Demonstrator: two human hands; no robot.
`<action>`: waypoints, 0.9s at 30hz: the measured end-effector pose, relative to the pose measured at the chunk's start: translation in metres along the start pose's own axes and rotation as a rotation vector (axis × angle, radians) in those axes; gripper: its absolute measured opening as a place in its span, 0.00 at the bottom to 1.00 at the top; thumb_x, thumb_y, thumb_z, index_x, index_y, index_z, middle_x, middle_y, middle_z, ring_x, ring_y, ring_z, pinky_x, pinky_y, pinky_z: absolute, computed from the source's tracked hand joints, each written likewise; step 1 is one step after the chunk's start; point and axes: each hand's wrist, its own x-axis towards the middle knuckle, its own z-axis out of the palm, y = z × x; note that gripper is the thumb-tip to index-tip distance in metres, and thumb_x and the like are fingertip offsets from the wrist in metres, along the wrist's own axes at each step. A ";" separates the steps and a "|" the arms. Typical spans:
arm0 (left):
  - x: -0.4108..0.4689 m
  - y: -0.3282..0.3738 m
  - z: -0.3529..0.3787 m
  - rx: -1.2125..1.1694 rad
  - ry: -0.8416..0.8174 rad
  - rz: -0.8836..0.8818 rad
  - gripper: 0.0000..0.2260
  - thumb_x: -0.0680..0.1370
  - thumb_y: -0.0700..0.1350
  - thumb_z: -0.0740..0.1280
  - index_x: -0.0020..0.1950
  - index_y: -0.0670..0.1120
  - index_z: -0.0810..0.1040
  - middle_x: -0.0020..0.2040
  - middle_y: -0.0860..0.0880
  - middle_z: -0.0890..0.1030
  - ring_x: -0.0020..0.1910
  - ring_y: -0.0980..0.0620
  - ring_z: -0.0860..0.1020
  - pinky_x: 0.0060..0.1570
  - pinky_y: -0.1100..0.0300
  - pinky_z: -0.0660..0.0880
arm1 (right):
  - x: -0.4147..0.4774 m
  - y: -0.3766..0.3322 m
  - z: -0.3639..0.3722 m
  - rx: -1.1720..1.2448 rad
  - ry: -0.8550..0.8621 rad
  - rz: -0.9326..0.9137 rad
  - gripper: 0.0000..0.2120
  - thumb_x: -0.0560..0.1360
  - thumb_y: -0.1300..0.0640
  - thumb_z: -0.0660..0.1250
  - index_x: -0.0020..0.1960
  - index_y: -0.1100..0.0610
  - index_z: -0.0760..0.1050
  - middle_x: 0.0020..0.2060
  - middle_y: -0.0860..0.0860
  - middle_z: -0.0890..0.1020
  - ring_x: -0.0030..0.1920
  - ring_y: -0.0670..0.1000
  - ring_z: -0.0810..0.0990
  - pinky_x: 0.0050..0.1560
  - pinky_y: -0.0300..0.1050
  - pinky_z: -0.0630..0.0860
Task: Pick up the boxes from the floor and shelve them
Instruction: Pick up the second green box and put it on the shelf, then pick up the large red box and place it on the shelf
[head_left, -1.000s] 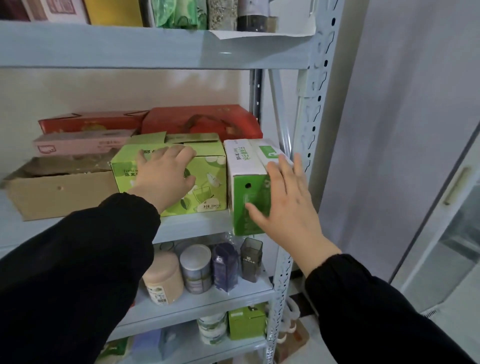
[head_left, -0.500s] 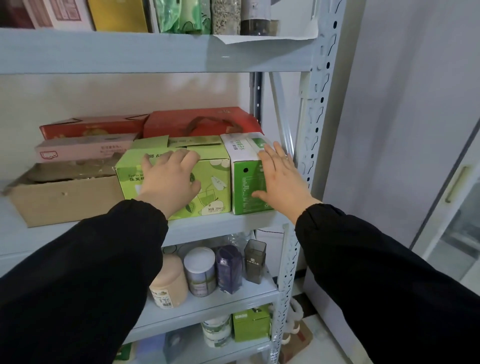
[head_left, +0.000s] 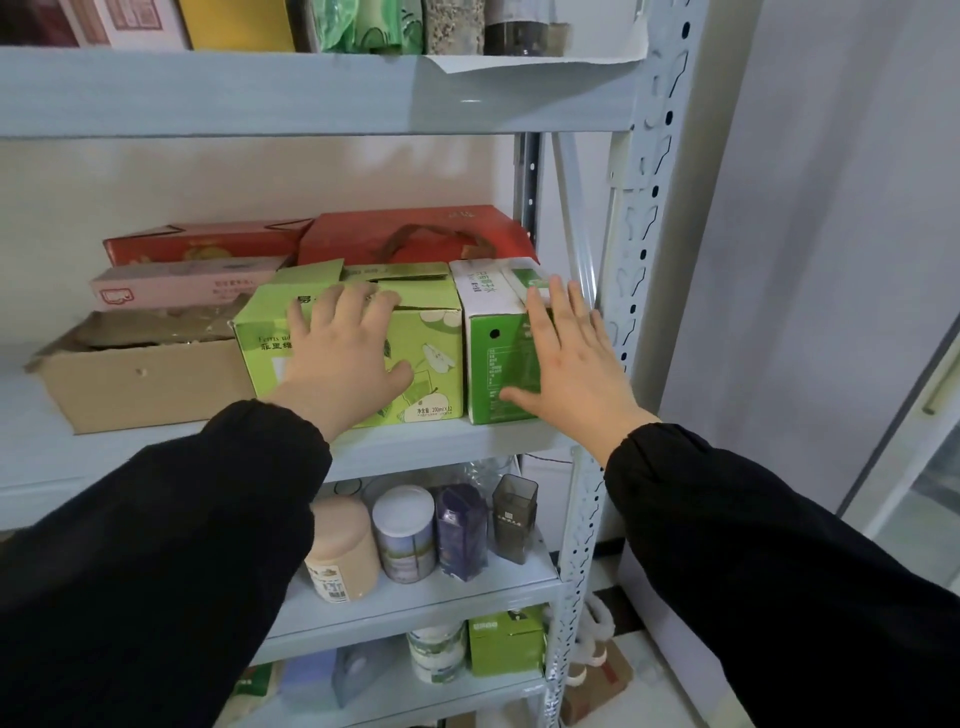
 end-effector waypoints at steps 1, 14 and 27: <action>-0.003 0.004 0.000 -0.019 0.079 0.019 0.32 0.72 0.56 0.67 0.75 0.47 0.68 0.69 0.42 0.70 0.69 0.35 0.67 0.69 0.30 0.62 | -0.006 0.003 0.000 0.017 0.018 -0.005 0.55 0.73 0.31 0.66 0.83 0.55 0.37 0.82 0.58 0.39 0.81 0.60 0.39 0.80 0.60 0.44; -0.033 0.142 0.075 -0.229 -0.140 0.469 0.16 0.76 0.54 0.58 0.48 0.48 0.82 0.41 0.47 0.80 0.43 0.43 0.79 0.39 0.53 0.76 | -0.113 0.051 0.051 0.093 0.049 0.081 0.29 0.74 0.42 0.63 0.69 0.57 0.77 0.68 0.58 0.78 0.70 0.60 0.75 0.66 0.55 0.74; -0.133 0.262 0.148 -0.377 -0.604 1.009 0.13 0.79 0.54 0.58 0.45 0.50 0.79 0.42 0.50 0.80 0.40 0.47 0.77 0.35 0.55 0.70 | -0.344 0.021 0.038 -0.023 -0.478 0.976 0.22 0.76 0.40 0.62 0.59 0.55 0.77 0.50 0.56 0.81 0.52 0.61 0.81 0.50 0.51 0.78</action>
